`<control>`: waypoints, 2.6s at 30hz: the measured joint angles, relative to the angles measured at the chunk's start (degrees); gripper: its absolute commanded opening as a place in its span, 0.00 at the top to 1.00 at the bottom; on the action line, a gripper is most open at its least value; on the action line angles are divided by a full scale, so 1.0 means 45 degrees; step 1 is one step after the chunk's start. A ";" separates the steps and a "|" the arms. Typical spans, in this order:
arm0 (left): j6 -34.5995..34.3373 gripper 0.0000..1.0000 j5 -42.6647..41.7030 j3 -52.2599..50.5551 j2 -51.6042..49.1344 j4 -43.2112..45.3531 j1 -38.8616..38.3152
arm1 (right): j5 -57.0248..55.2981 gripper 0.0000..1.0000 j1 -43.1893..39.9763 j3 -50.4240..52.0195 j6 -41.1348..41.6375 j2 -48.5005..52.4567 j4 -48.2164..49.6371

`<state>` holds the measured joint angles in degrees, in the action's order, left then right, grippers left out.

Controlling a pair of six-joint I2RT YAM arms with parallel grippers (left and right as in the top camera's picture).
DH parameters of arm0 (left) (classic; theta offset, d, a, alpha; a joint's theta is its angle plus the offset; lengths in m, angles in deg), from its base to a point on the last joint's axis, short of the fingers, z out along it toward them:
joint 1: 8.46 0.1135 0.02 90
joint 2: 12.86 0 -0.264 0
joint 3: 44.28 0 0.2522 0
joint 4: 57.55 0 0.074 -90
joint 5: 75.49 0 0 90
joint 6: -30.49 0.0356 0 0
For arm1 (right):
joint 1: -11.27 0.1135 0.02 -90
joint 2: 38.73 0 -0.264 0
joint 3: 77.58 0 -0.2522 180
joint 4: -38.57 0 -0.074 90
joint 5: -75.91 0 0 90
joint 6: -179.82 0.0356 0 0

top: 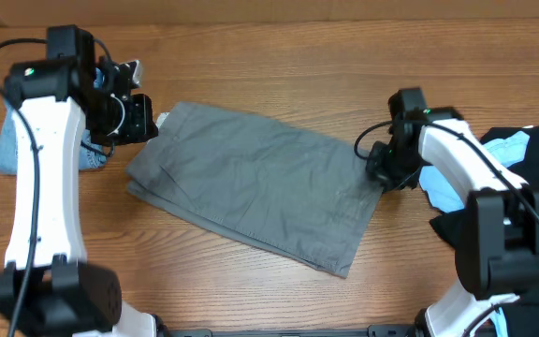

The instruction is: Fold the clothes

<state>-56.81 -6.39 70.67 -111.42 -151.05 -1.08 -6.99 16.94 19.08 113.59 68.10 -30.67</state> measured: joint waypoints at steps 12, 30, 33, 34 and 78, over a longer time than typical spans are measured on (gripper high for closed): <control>0.0155 0.71 -0.0083 0.0000 0.2157 -0.0767 0.0000 | 0.0515 0.80 -0.0743 0.0971 0.0685 0.1141 0.7752; -0.1778 0.44 0.3099 -0.0097 0.2161 -0.2924 0.0418 | 0.2317 0.36 -0.1758 -0.2759 -0.1452 -0.2977 -0.1413; -0.2186 0.35 0.3283 -0.0908 0.2244 -0.2351 0.0476 | 0.2399 0.36 -0.1724 -0.2895 -0.1472 -0.4187 -0.2749; -0.2336 0.32 0.3332 -0.1384 0.2263 -0.1996 0.0476 | 0.2419 0.36 -0.1729 -0.2895 -0.1467 -0.4410 -0.3245; -0.3274 0.96 0.4231 -0.7378 -0.1588 0.6722 0.1122 | 0.1039 0.35 0.0617 0.0617 -0.0257 -0.4308 -0.3580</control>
<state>-71.54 12.65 37.47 -118.57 -120.80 3.97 -2.32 19.71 21.85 112.43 48.71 -46.78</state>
